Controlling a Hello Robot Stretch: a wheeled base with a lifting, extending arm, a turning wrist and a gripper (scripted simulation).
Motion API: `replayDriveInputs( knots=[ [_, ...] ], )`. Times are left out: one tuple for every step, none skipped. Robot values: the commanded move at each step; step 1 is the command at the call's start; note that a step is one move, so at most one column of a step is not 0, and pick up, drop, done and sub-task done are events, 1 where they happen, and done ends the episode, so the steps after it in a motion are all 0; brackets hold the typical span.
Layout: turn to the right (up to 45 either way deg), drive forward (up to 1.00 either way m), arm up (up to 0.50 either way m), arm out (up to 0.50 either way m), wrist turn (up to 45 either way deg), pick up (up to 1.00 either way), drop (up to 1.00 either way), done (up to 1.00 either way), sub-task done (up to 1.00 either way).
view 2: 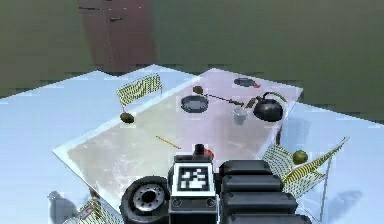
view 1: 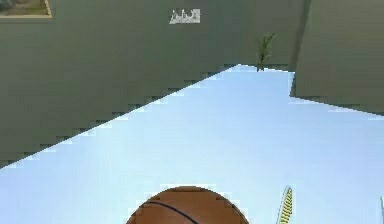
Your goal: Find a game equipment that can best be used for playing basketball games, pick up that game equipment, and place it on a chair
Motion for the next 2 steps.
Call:
replayDriveInputs(
  knots=[
    [0.0, 0.2, 0.0, 0.0, 0.0, 0.0, 0.0, 0.0, 0.0],
    [45.0, 0.0, 0.0, 0.0, 0.0, 0.0, 0.0, 0.0, 0.0]
  ],
)
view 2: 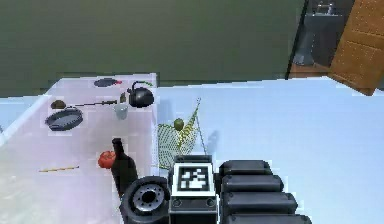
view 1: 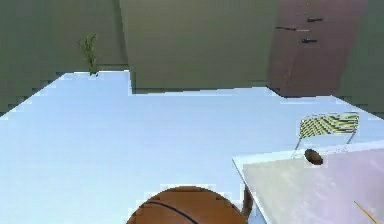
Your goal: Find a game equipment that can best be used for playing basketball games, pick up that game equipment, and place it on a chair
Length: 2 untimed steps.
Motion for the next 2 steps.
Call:
replayDriveInputs(
  knots=[
    [45.0, 0.0, 0.0, 0.0, 0.0, 0.0, 0.0, 0.0, 0.0],
    [12.0, 0.0, 0.0, 0.0, 0.0, 0.0, 0.0, 0.0, 0.0]
  ],
)
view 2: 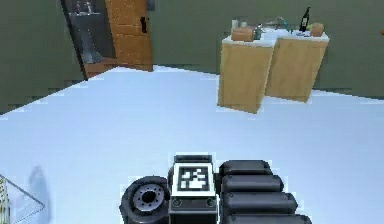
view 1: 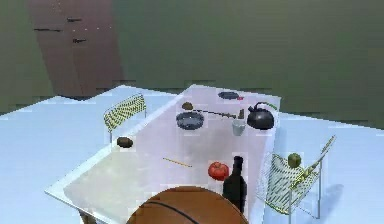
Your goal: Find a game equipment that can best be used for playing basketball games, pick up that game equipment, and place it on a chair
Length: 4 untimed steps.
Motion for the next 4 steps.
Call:
replayDriveInputs(
  knots=[
    [-45.0, 0.0, 0.0, 0.0, 0.0, 0.0, 0.0, 0.0, 0.0],
    [-39.0, 0.0, 0.0, 0.0, 0.0, 0.0, 0.0, 0.0, 0.0],
    [0.0, 0.0, 0.0, 0.24, 0.0, 0.0, 0.0, 0.0, 0.0],
    [0.0, 0.0, 0.0, 0.0, 39.0, 0.0, 0.0, 0.0, 0.0]
  ],
)
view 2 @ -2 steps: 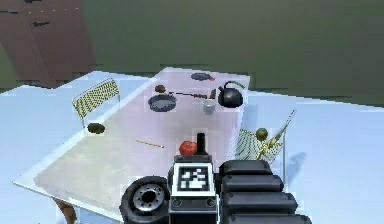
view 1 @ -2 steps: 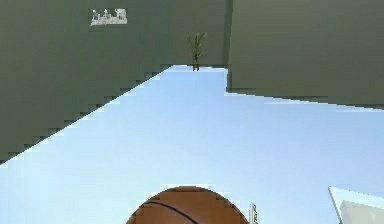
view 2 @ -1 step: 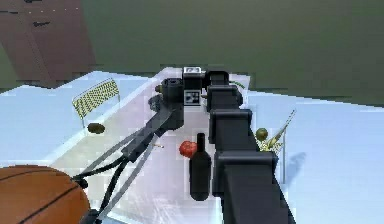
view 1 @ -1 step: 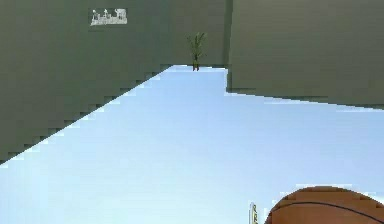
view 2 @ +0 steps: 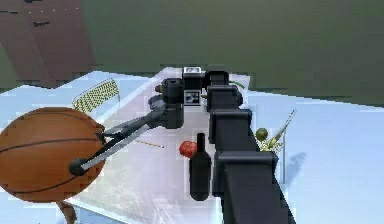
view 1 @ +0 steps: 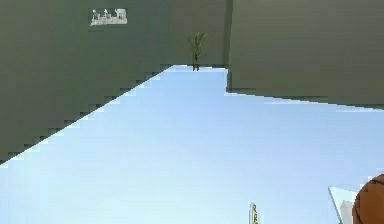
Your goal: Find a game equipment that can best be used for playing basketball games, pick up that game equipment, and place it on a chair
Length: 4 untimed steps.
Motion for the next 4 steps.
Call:
replayDriveInputs(
  knots=[
    [0.0, 0.0, -0.38, 0.0, 0.0, 0.0, 0.0, 0.0, 0.0],
    [0.0, 0.0, -0.5, 0.0, 0.0, 0.0, 0.0, 0.0, 0.0],
    [0.0, 0.0, 0.0, 0.0, 0.0, 0.0, 1.0, 0.0, 0.0],
    [0.0, 0.0, 0.0, -0.1, 0.0, 0.0, 0.0, 0.0, 0.0]
  ],
)
